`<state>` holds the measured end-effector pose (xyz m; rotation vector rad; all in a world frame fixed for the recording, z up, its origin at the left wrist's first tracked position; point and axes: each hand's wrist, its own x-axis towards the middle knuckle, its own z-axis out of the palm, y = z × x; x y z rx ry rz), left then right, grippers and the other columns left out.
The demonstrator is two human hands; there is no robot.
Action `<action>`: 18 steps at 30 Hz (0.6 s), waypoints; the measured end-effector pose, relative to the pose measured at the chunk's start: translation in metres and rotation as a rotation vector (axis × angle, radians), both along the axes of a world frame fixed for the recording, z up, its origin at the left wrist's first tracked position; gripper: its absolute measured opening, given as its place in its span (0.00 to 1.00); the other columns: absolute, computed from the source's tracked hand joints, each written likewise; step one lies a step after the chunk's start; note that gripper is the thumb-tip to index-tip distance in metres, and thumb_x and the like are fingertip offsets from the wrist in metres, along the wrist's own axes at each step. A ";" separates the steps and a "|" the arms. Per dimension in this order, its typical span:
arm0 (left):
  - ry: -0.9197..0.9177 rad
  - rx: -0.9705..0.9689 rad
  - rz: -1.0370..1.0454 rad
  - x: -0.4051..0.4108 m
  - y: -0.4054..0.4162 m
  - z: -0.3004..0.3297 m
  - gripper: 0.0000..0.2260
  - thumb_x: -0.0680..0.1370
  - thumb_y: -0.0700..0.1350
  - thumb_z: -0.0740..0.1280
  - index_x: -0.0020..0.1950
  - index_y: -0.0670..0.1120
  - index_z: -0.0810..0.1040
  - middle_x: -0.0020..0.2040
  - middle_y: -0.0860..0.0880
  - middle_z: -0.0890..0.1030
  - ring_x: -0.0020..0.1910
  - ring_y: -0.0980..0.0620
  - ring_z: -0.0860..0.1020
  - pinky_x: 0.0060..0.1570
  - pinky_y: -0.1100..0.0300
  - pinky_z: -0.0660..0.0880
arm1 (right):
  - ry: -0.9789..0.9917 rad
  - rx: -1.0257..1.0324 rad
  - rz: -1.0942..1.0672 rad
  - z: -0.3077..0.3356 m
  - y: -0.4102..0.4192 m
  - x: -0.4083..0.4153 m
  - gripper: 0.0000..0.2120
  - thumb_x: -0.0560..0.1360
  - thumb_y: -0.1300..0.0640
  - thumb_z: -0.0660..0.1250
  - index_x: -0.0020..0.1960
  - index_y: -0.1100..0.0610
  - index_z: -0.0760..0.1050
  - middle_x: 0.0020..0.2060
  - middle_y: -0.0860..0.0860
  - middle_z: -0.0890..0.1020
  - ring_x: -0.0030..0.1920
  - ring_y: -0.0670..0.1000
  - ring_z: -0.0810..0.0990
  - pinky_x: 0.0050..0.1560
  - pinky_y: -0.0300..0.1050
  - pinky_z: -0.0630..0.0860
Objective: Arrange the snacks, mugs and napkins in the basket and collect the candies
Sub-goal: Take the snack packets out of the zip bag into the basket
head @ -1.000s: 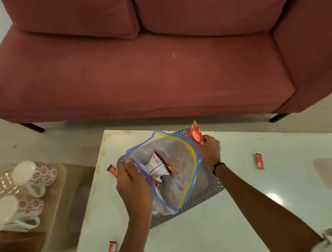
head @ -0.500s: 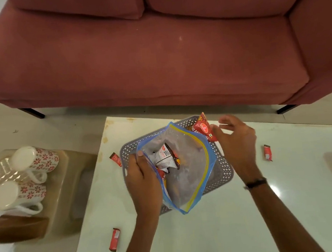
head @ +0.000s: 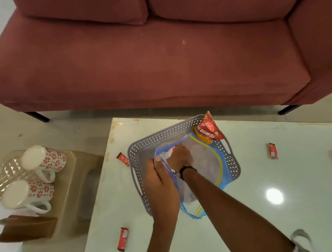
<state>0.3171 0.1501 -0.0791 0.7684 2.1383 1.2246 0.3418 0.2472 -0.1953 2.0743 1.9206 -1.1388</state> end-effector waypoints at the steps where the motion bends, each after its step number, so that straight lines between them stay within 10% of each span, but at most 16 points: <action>1: -0.012 0.001 0.006 -0.001 -0.001 -0.002 0.13 0.81 0.47 0.54 0.37 0.59 0.65 0.33 0.56 0.73 0.33 0.59 0.74 0.34 0.61 0.74 | 0.000 0.019 -0.032 -0.006 -0.003 -0.002 0.24 0.75 0.52 0.66 0.65 0.64 0.65 0.63 0.60 0.73 0.63 0.60 0.74 0.60 0.52 0.72; 12: -0.061 -0.003 0.040 -0.021 -0.006 -0.010 0.07 0.82 0.48 0.53 0.51 0.52 0.71 0.47 0.49 0.80 0.44 0.53 0.80 0.38 0.68 0.77 | -0.077 0.376 0.298 0.053 -0.014 0.014 0.12 0.72 0.61 0.66 0.55 0.56 0.73 0.49 0.55 0.82 0.52 0.58 0.79 0.43 0.45 0.71; 18: -0.033 -0.021 0.029 -0.025 -0.005 -0.005 0.14 0.82 0.49 0.52 0.54 0.44 0.74 0.45 0.48 0.79 0.42 0.53 0.79 0.35 0.72 0.74 | 0.254 0.754 0.677 0.134 -0.028 0.072 0.16 0.62 0.68 0.73 0.48 0.56 0.79 0.43 0.51 0.84 0.46 0.54 0.82 0.51 0.47 0.75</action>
